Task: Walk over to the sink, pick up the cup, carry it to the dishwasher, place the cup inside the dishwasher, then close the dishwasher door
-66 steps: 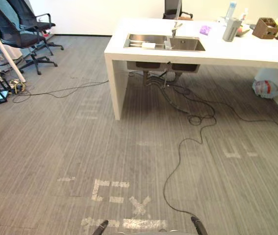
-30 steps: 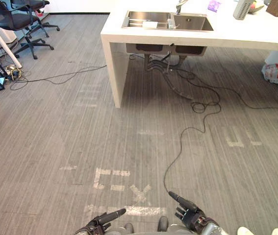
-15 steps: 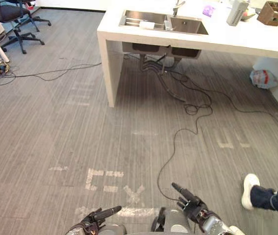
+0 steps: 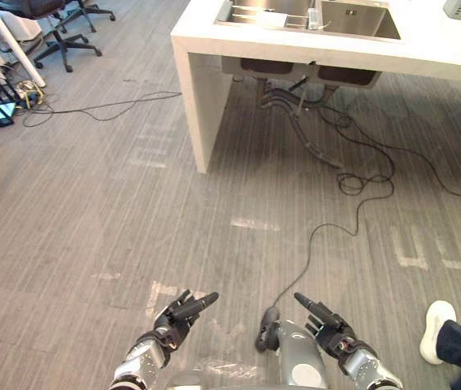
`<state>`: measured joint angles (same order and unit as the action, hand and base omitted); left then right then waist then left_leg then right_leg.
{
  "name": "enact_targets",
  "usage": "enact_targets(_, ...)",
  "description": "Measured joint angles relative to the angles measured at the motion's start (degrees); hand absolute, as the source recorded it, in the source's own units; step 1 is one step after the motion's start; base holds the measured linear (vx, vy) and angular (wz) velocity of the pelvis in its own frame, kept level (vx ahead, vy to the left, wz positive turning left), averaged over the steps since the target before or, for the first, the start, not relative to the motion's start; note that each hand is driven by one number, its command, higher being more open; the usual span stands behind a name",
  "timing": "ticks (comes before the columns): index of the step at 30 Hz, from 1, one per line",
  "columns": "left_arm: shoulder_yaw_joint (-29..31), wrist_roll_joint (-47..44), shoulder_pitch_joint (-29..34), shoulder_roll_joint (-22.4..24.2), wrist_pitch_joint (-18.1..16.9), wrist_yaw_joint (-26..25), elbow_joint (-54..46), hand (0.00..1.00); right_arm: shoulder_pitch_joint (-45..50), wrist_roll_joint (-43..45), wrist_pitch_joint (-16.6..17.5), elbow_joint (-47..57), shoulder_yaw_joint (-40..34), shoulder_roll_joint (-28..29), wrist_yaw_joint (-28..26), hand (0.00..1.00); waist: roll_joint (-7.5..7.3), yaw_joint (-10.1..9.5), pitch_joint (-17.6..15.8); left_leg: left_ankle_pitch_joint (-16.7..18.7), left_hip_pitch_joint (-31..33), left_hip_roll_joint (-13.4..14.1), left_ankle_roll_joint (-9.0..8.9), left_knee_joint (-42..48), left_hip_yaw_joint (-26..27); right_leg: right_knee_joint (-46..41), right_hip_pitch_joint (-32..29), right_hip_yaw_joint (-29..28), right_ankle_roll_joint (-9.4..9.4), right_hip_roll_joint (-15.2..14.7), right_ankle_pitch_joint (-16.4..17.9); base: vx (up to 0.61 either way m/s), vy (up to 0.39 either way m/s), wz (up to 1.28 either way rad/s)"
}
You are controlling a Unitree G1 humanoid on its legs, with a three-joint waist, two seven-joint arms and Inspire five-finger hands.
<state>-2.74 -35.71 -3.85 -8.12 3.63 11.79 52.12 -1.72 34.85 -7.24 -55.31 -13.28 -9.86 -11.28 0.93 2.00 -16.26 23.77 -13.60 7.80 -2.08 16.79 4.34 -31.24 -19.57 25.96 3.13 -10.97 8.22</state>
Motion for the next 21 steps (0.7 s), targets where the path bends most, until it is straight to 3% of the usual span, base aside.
enact_targets(2,0.03,-0.02,0.38,0.82,-0.45,-0.29,0.72,1.0,0.4,-0.05,-0.01,-0.45,-0.02,-0.09,-0.03,1.0,1.02,0.33,0.58,0.65,0.3,0.95,-0.09,1.04,-0.34,-2.53,-1.34,0.72,0.67,0.82,2.57,0.25,-0.167,-0.06)
enact_targets(3,0.04,-0.05,-0.18,1.3,-0.96,-0.43,2.21,1.0,0.73,-0.2,-0.04,-1.31,-0.04,-0.32,-0.2,1.0,1.32,0.42,0.59,-0.97,4.81,1.51,0.12,10.36,0.32,-2.72,-1.43,0.55,1.97,0.95,3.41,0.26,-0.162,-0.14)
enact_targets(4,0.02,-0.09,0.51,2.0,-1.75,-0.47,2.87,1.0,1.52,-0.28,0.0,-1.54,0.01,-0.97,-0.52,1.0,2.82,0.46,1.03,-5.14,10.72,3.34,-3.07,22.07,0.47,-1.4,-0.35,0.79,2.4,1.8,3.89,0.27,-0.153,-0.12)
enact_targets(5,-0.01,-0.12,0.94,2.32,-2.16,-0.47,3.04,1.0,2.16,-0.31,0.02,-1.54,0.06,-1.44,-0.76,1.0,3.9,0.47,1.13,-8.31,13.37,4.62,-4.05,27.39,0.43,-0.28,0.89,1.1,2.43,2.67,4.12,0.3,-0.143,-0.09)
enact_targets(6,-0.03,-0.22,2.12,2.65,-3.58,-0.69,3.16,1.0,3.38,-0.8,0.02,-1.63,0.11,-2.12,-0.81,1.0,5.58,0.44,1.29,-17.24,17.6,7.1,-3.61,36.28,0.35,2.72,4.3,1.38,2.8,4.75,4.61,0.36,-0.122,-0.04)
enact_targets(7,0.04,-0.62,3.21,2.61,-5.46,-1.48,2.92,1.0,4.06,-0.9,0.05,-1.98,0.16,-2.57,-0.82,1.0,5.82,0.37,1.07,-19.15,21.64,8.54,-3.32,44.86,-0.04,5.77,7.97,1.22,3.57,6.42,5.02,0.37,-0.113,-0.05)
enact_targets(8,0.11,-1.17,3.53,2.52,-6.19,-2.0,2.54,1.0,4.02,-0.91,0.09,-2.3,0.16,-2.81,-0.82,1.0,6.05,0.32,1.11,-18.0,23.74,8.51,-2.68,48.34,-0.07,7.18,9.71,1.07,3.92,7.04,5.0,0.36,-0.112,-0.06)
enact_targets(9,0.19,-2.09,3.93,2.31,-7.42,-2.9,1.32,1.0,3.85,-0.77,0.41,-2.45,0.16,-3.32,-0.82,1.0,5.69,-0.03,0.57,-15.67,27.21,6.73,-2.39,50.89,0.06,10.69,13.47,0.5,5.34,8.14,4.57,0.27,-0.095,-0.09)
enact_targets(10,0.23,-2.57,4.17,2.28,-7.89,-3.15,0.52,1.0,3.67,-0.67,0.68,-2.48,0.16,-3.59,-0.86,1.0,5.45,-0.42,0.41,-14.68,28.54,5.38,-2.51,49.66,0.38,12.55,15.13,0.14,6.15,8.6,4.08,0.32,-0.109,-0.35)
enact_targets(11,0.62,-2.6,5.12,2.25,-8.93,-3.74,-2.42,1.0,2.83,-0.65,1.23,-2.46,0.16,-3.96,-0.98,1.0,4.85,-1.74,0.03,-12.98,30.11,2.52,-2.49,43.02,1.44,15.66,17.88,-1.37,7.37,9.14,3.1,0.28,-0.072,-0.64)
enact_targets(13,1.45,-2.62,7.06,2.28,-10.88,-5.34,-8.04,1.0,0.9,-0.7,1.79,-1.85,0.49,-4.04,-1.48,1.0,3.97,-3.53,-0.53,-12.24,30.9,-1.14,-2.49,25.84,4.08,18.75,20.77,-4.21,7.79,9.54,2.68,0.36,-0.034,-0.89)
enact_targets(14,2.78,-2.66,8.45,2.53,-12.79,-6.87,-12.98,1.0,0.19,-0.71,1.86,0.5,2.61,-4.09,-1.57,1.0,3.54,-4.44,-0.93,-15.45,30.61,-3.52,-2.48,6.63,5.16,20.41,23.4,-6.5,7.9,9.8,2.81,0.29,-0.001,-0.81)
enact_targets(16,3.91,-2.75,9.1,2.66,-13.65,-8.24,-15.52,1.0,0.14,-0.73,1.64,1.6,3.53,-3.8,-1.57,1.0,3.47,-4.9,-1.25,-18.95,29.8,-3.95,-2.82,-2.25,7.16,20.74,25.58,-7.77,7.59,9.79,2.72,0.33,0.032,-0.57)
enact_targets(17,4.88,-3.23,9.01,2.91,-14.31,-9.67,-16.99,1.0,0.37,-0.73,1.5,1.97,3.52,-3.32,-1.58,1.0,3.26,-5.04,-1.49,-21.27,29.09,-3.92,-3.2,-7.28,10.42,21.98,28.71,-8.02,6.33,9.97,3.37,0.5,0.089,-0.31)
enact_targets(19,5.75,-3.79,8.59,3.08,-15.28,-11.0,-18.53,1.0,2.27,-0.73,0.82,2.06,3.83,-3.41,-1.99,1.0,3.77,-5.0,-1.18,-24.61,28.31,-2.95,-3.67,-7.55,18.5,23.23,33.05,-6.05,2.88,10.16,5.29,0.46,0.124,-0.11)
enact_targets(20,6.21,-3.78,8.39,3.08,-15.77,-11.21,-19.39,1.0,3.28,-0.77,0.62,2.34,3.7,-3.48,-2.05,1.0,4.53,-5.04,-0.69,-26.71,27.64,-2.15,-3.23,-7.01,22.34,24.03,34.73,-4.93,0.84,10.74,6.79,0.49,0.196,0.05)
enact_targets(21,7.5,-3.78,7.82,2.95,-16.54,-11.41,-21.21,1.0,4.59,-0.82,0.63,2.1,3.54,-3.16,-1.97,1.0,5.88,-4.98,0.29,-29.98,27.06,-1.16,2.62,-6.96,24.85,24.59,36.45,-4.29,-0.06,12.38,9.8,0.49,0.208,0.17)
